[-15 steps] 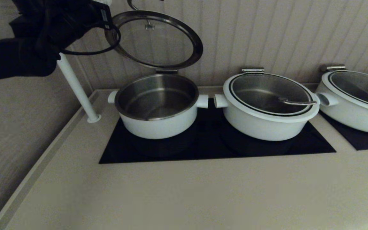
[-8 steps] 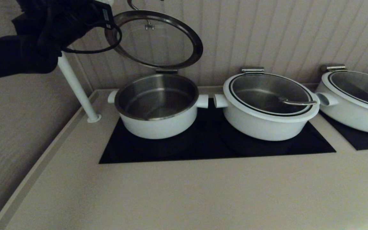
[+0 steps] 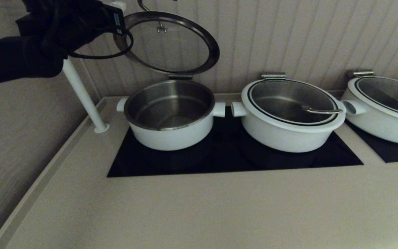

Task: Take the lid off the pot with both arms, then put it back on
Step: Close the pot lid

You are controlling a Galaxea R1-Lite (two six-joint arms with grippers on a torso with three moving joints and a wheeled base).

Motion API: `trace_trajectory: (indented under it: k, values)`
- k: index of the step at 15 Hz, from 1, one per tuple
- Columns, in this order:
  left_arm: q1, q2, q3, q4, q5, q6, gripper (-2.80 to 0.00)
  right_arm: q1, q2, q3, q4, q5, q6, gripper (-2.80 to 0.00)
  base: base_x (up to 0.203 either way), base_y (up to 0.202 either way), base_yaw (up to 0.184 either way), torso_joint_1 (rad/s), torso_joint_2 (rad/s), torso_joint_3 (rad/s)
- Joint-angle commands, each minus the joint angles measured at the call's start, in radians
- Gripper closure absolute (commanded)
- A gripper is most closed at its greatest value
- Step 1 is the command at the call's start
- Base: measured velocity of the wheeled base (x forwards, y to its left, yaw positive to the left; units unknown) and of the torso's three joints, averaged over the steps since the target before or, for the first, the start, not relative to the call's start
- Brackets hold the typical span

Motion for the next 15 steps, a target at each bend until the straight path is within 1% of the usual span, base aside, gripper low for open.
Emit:
trace_trajectory:
  k: [1, 9, 15]
  values:
    - [-0.010, 0.002, -0.002, 0.001, -0.001, 0.001, 0.00, 0.000, 0.000, 0.000, 0.000, 0.001, -0.001, 0.00, 0.000, 0.000, 0.000, 0.000, 0.00, 0.000]
    - [-0.036, 0.009, -0.001, 0.004, 0.001, 0.001, 0.00, 0.000, 0.000, 0.000, 0.000, 0.001, -0.001, 0.00, 0.000, 0.000, 0.000, 0.000, 0.00, 0.000]
    - [-0.038, 0.008, 0.009, 0.003, 0.002, 0.001, 0.00, 0.000, 0.000, 0.000, 0.000, 0.001, -0.001, 0.00, 0.000, 0.000, 0.000, 0.000, 0.00, 0.000]
